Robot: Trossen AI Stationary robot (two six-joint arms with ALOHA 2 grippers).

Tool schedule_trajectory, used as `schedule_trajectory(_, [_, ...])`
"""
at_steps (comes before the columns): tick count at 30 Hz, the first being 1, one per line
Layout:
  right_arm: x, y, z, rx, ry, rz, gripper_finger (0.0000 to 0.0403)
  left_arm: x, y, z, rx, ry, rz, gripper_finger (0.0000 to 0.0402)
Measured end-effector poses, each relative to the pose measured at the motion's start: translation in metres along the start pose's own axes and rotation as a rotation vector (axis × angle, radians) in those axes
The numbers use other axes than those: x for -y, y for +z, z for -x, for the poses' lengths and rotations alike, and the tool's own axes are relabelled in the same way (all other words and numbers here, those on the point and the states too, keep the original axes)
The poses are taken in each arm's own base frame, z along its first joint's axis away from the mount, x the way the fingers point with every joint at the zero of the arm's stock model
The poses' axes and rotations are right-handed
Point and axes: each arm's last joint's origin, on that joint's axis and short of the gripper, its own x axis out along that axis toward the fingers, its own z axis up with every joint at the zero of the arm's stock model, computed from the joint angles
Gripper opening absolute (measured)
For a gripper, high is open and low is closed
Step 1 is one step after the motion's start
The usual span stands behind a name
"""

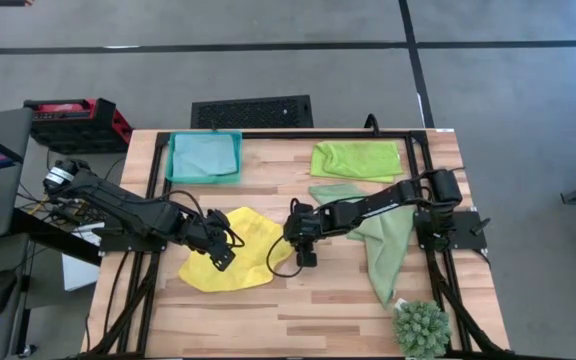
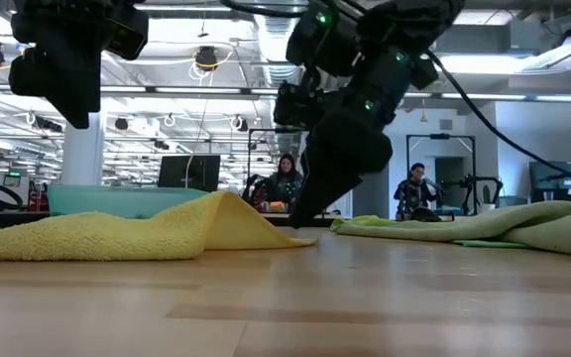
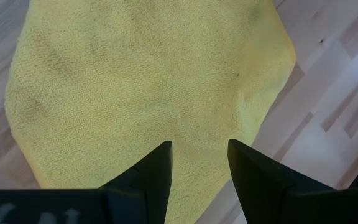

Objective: Fold microfiber towels
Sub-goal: Fold the yellow microfiber towel

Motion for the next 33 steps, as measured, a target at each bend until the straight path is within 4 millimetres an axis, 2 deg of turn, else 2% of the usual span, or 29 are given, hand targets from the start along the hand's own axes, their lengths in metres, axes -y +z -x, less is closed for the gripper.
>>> schedule_trajectory(4, [0.003,-0.003,0.003,-0.08,-0.005,-0.076,0.0205,0.0,0.0,0.0,0.0,0.001,0.0,0.0148])
schedule_trajectory(8, [0.012,-0.008,0.003,-0.126,-0.023,-0.182,0.0214,0.0,0.0,0.0,0.001,0.001,0.0,0.0148])
schedule_trajectory(13, [0.023,-0.008,0.003,-0.121,-0.034,-0.216,0.0212,0.0,0.0,0.0,0.002,0.001,0.001,0.0148])
schedule_trajectory(18, [0.028,-0.008,0.003,-0.125,0.05,-0.24,0.0207,0.0,0.0,0.0,0.002,0.001,0.0,0.0148])
schedule_trajectory(22, [0.029,-0.008,0.003,-0.125,0.057,-0.244,0.0203,0.0,0.0,0.0,0.002,0.001,0.0,0.0148])
schedule_trajectory(28, [0.03,-0.01,-0.01,-0.133,0.054,-0.243,0.0203,0.0,0.0,0.0,0.001,0.001,0.0,0.0148])
schedule_trajectory(33, [0.029,-0.012,-0.012,-0.14,0.054,-0.237,0.0195,0.0,0.0,0.0,0.002,0.001,0.0,0.0148])
